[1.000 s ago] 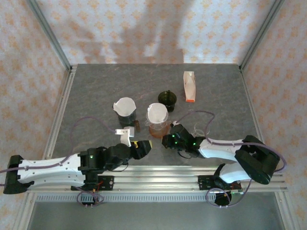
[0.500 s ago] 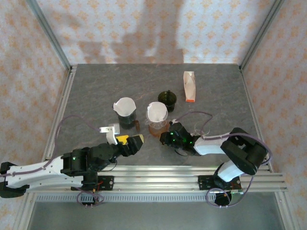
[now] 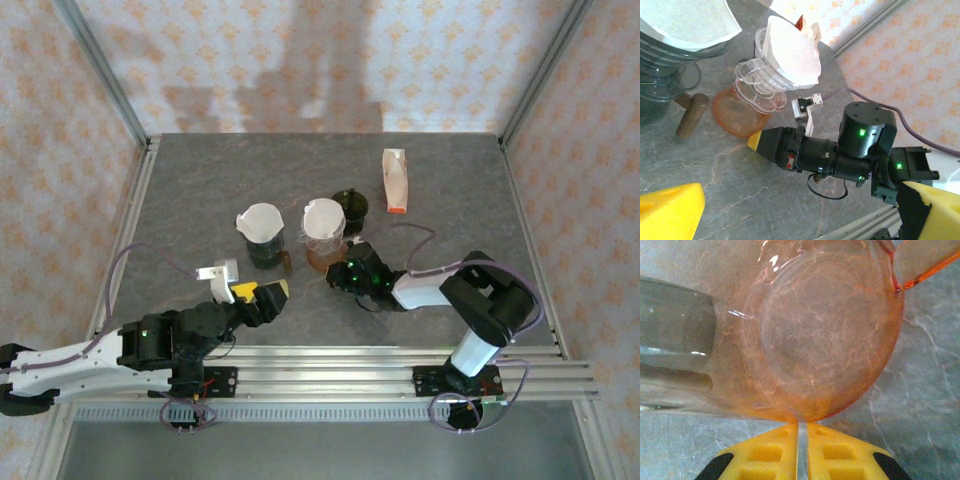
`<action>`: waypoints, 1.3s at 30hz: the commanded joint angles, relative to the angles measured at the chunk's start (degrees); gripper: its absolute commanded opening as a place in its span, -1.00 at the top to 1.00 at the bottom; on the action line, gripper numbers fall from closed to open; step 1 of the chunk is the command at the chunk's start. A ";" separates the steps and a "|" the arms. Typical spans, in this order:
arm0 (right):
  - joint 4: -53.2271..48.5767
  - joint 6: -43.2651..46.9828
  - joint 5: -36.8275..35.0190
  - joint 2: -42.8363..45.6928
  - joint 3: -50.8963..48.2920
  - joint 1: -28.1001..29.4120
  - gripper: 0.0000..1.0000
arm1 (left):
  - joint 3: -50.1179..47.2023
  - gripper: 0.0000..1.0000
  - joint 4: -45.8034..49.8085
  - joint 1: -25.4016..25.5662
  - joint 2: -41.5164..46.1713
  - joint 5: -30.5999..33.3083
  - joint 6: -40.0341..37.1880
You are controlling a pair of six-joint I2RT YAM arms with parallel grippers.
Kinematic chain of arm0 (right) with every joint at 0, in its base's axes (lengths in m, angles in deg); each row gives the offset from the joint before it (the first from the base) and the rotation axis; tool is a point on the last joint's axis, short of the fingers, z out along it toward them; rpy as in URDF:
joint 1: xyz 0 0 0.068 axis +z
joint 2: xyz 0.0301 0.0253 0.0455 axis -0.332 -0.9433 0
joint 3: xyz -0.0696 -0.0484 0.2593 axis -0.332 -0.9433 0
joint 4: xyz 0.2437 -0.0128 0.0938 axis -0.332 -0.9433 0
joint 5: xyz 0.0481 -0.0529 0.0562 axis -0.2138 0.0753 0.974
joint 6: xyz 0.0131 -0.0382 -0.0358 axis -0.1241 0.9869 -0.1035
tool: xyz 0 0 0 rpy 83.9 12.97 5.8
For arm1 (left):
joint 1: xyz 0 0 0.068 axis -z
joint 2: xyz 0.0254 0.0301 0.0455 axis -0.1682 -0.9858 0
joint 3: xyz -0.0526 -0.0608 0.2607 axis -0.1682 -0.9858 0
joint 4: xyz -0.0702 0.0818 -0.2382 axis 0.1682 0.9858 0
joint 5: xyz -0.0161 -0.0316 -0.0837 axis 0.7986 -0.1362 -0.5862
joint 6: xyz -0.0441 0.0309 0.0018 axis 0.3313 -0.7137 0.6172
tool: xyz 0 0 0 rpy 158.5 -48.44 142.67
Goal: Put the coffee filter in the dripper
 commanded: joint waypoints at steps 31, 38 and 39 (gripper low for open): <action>-27.98 4.41 -2.78 21.30 3.70 2.82 0.09 | -4.15 -0.99 1.14 0.40 0.54 4.31 1.32; -55.13 5.75 -18.18 42.04 8.16 0.10 -0.12 | -4.38 -0.99 -0.09 0.40 -2.06 4.42 1.23; -57.85 5.29 -19.78 44.11 8.27 -1.22 -0.15 | -4.46 -0.99 -0.22 0.40 -2.19 4.36 1.19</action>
